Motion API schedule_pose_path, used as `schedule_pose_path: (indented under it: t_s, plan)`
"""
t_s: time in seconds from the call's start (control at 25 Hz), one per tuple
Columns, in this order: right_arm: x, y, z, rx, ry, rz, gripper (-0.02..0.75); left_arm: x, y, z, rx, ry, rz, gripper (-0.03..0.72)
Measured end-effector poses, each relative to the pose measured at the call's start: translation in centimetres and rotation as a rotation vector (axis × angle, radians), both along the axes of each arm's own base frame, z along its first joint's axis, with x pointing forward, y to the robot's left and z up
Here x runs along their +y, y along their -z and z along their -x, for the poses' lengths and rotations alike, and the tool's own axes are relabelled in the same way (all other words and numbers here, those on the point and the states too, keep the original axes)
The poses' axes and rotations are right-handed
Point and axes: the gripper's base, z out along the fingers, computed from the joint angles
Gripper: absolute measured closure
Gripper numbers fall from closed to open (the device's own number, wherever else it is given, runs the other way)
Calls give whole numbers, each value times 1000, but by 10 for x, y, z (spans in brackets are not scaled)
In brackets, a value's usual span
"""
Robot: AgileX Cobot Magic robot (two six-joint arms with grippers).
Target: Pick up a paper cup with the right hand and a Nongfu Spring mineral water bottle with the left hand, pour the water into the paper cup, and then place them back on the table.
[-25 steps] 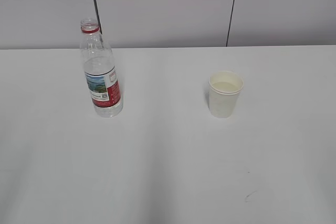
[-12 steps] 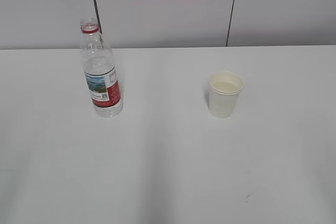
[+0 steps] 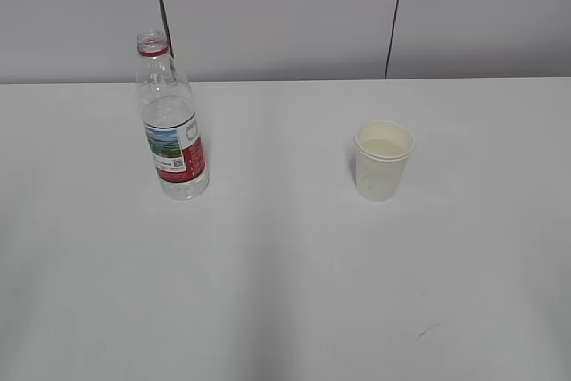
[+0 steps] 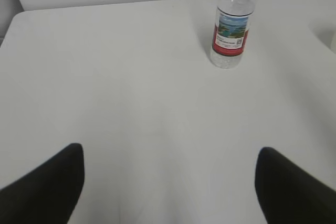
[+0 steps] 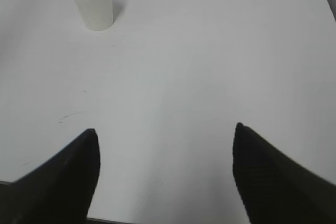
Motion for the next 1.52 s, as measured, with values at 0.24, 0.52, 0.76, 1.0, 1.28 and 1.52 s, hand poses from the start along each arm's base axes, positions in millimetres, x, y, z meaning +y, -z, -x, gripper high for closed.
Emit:
schedule_pose_path:
  t_s: [0.24, 0.52, 0.76, 1.0, 1.28, 1.52]
  plan:
    - [0, 0, 0, 0, -2, -3, 156, -2, 0, 0, 3, 10, 21, 96]
    - [0, 0, 0, 0, -2, -2, 156, -4, 0, 0, 5, 18, 37, 96]
    - [0, 0, 0, 0, 45, -1, 156, -4, 0, 1, 5, -4, 39, 96]
    - [0, 0, 0, 0, 50, -1, 156, -5, 0, 1, 3, -80, 40, 96]
    - [0, 0, 0, 0, 50, -1, 156, -5, 0, 1, 3, -84, 40, 96]
    - [0, 0, 0, 0, 50, -1, 156, -5, 0, 1, 3, -84, 40, 96]
